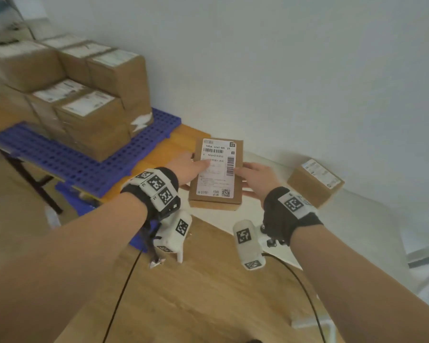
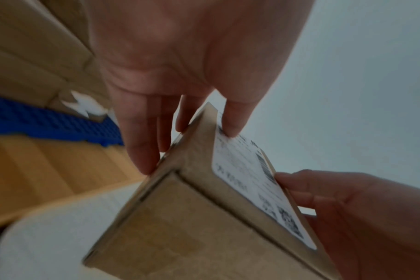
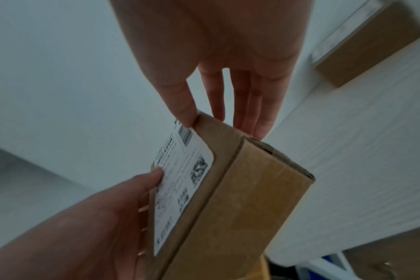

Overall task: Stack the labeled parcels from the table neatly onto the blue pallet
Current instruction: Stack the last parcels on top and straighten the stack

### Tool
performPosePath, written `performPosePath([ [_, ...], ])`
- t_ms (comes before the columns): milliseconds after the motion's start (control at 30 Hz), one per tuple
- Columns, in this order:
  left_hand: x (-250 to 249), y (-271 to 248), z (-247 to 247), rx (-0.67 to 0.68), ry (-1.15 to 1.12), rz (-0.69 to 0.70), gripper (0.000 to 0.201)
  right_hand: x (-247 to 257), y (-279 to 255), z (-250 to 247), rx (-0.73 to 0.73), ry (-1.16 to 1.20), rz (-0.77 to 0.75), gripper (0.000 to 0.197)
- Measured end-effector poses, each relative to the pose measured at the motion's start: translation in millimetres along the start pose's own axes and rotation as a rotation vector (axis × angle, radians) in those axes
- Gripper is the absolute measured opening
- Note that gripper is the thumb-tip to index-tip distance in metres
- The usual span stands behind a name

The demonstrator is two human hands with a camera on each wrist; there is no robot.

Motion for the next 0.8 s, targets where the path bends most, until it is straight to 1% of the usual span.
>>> performPosePath([
  [167,22.0,-31.9,-108.9,-0.191,-0.002,0.088,0.041,64.7,-6.0,91.2,0.067,0.017,-0.116,0.038],
  [233,34.2,-41.3,-147.9,-0.289,0.021,0.109,0.048,85.0,-7.5,125.2,0.086,0.043,-0.147,0.035],
  [300,47.8,-49.5,-181.9,-0.361,0.031,0.099,0.059,102.7,-7.8,156.2,0.103,0.079,-0.176,0.03],
  [333,54.9,-50.6,-198.0,-0.381,0.006,0.1,0.06,111.1,-7.7,170.9,0.115,0.085,-0.192,0.029],
  [433,71.1,-54.8,-239.5,-0.426,-0.088,0.103,0.049,130.8,-0.7,210.9,0.154,0.07,-0.234,0.035],
  [533,81.4,-53.8,-277.8,-0.486,-0.117,0.11,0.043,149.1,12.9,246.7,0.179,0.088,-0.254,0.039],
  [600,86.4,-47.2,-301.1,-0.515,-0.126,0.12,0.041,160.5,25.6,270.2,0.198,0.113,-0.259,0.037],
  [667,88.4,-36.1,-323.7,-0.534,-0.113,0.123,0.042,171.0,40.6,292.2,0.208,0.113,-0.273,0.032],
  [733,86.9,-22.7,-347.9,-0.561,-0.089,0.121,0.043,181.4,61.0,312.5,0.209,0.108,-0.297,0.035],
  [800,81.6,-6.4,-372.2,-0.581,-0.062,0.121,0.043,194.2,81.8,330.3,0.208,0.127,-0.316,0.032],
])
Point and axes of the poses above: each hand's wrist, its own y-axis towards the middle knuckle, its own z-axis out of the palm, x = y × z, the point moved 8 cm from there along y, towards the middle knuckle, and after that the axes turned 11 degrees about -z, right-handed, at the moved point
